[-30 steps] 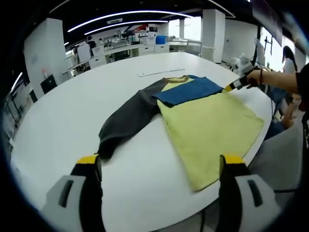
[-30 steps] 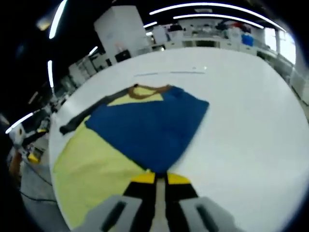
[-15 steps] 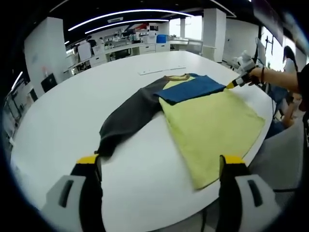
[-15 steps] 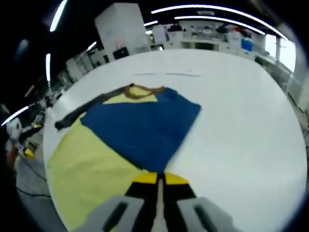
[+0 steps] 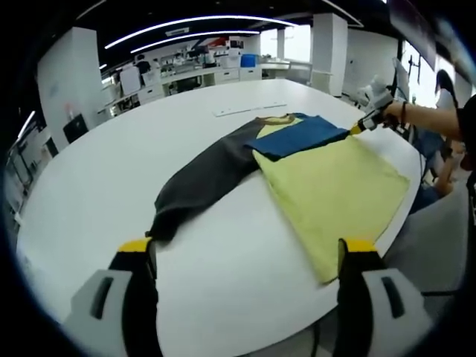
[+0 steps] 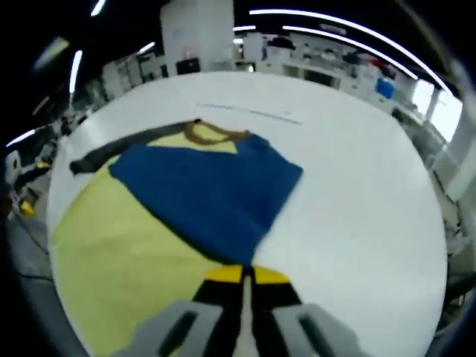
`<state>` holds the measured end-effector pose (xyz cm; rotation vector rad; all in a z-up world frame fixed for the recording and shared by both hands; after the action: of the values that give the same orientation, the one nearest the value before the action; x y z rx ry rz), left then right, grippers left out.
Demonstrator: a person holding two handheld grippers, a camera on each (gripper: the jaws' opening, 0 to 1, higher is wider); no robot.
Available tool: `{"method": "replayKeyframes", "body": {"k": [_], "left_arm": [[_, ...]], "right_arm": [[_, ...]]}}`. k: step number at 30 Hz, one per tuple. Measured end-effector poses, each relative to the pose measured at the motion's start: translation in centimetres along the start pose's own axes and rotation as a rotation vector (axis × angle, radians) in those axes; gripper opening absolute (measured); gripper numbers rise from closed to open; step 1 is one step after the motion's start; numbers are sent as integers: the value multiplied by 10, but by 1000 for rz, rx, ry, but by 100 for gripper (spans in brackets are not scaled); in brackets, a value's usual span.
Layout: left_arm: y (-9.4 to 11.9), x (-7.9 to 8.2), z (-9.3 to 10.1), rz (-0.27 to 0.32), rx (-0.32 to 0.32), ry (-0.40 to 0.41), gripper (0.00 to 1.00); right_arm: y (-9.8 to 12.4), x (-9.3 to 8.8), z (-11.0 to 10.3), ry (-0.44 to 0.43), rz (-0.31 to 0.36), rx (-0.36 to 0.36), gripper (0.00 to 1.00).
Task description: Fold the garment on the visible template until the final outline fits inside the template.
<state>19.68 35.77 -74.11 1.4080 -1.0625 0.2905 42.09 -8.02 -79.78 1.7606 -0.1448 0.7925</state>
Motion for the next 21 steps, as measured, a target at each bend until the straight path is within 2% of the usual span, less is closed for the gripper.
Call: {"method": "replayKeyframes", "body": {"k": [7,21], "left_arm": [[1,-3,-2,-15,11,2,99],[5,-2,-11,-44,57,37,96]], "right_arm": [[-4,-4,8,85,-26,-66,0],[1,-6,11,-5,-25,-42,0]]}}
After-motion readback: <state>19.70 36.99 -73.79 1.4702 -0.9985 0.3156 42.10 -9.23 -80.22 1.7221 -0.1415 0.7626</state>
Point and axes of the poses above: the point that each gripper's makers call its tool centre point, and the gripper's own axes: y roughly backward along the fingers, z roughly to its right, x roughly out of its top, the point moved 5 cm from there along y, roughly backward along the fingers, and after that the axes turned 12 degrees about -y, right-handed, at the moved point
